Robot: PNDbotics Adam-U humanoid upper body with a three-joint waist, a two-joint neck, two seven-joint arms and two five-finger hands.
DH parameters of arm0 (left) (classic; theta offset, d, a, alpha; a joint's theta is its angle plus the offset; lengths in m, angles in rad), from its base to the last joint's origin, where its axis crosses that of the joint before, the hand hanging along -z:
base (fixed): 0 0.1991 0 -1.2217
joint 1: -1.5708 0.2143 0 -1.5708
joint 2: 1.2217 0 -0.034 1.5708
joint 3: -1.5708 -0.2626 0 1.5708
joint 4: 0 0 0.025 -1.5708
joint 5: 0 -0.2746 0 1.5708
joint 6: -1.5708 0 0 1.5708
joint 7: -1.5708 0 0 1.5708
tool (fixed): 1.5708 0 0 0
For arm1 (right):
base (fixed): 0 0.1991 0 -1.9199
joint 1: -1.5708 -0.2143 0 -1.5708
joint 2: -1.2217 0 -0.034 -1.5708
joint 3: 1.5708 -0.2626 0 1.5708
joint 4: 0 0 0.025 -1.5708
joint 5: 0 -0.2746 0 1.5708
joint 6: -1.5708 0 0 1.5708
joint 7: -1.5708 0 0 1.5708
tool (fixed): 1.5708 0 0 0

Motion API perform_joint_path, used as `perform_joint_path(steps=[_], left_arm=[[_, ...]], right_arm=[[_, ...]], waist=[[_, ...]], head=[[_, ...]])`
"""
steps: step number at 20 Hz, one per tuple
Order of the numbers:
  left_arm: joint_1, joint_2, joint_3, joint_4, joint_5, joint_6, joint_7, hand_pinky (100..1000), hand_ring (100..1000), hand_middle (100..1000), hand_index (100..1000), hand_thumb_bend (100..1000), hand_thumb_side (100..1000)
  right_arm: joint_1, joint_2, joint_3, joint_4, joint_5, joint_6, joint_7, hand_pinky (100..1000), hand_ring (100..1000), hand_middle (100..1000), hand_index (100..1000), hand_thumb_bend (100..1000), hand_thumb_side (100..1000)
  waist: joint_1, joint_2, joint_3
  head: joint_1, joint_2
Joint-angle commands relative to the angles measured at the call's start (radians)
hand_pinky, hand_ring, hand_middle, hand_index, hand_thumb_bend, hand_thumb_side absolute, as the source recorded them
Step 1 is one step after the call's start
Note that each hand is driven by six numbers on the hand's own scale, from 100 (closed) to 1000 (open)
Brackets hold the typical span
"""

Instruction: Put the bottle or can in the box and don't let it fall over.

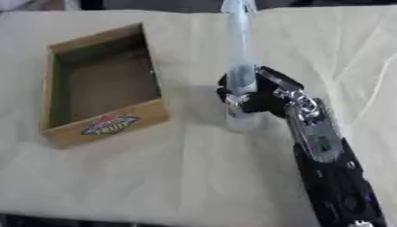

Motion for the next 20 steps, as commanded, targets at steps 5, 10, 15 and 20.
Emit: perform_joint_path(steps=[5,10,15,20], left_arm=[[-0.010,0.025,0.011,-0.023,0.001,0.000,0.000,1000,1000,802,803,100,100],[-0.008,0.027,0.011,-0.022,0.002,0.001,0.001,1000,1000,803,803,100,100],[-0.005,0.031,0.011,-0.021,0.003,0.002,0.000,1000,1000,803,803,100,100],[-0.007,0.033,0.008,-0.022,0.006,0.001,-0.002,1000,1000,803,804,100,100]], right_arm=[[-0.038,-0.005,0.004,-0.024,-0.047,-0.005,-0.005,940,405,170,120,100,100],[-0.068,0.008,0.007,-0.043,-0.064,0.003,-0.024,931,392,168,119,100,100],[-0.129,0.030,0.015,-0.064,-0.105,0.022,-0.048,919,392,168,119,100,100],[-0.228,0.081,0.043,-0.065,-0.137,0.053,-0.077,920,401,169,119,100,100]], waist=[[0.001,-0.020,-0.002],[0.000,-0.028,-0.003],[-0.001,-0.038,-0.003],[-0.002,-0.046,0.008]], head=[[0.003,-0.004],[0.003,-0.002],[0.004,0.003],[-0.008,0.009]])
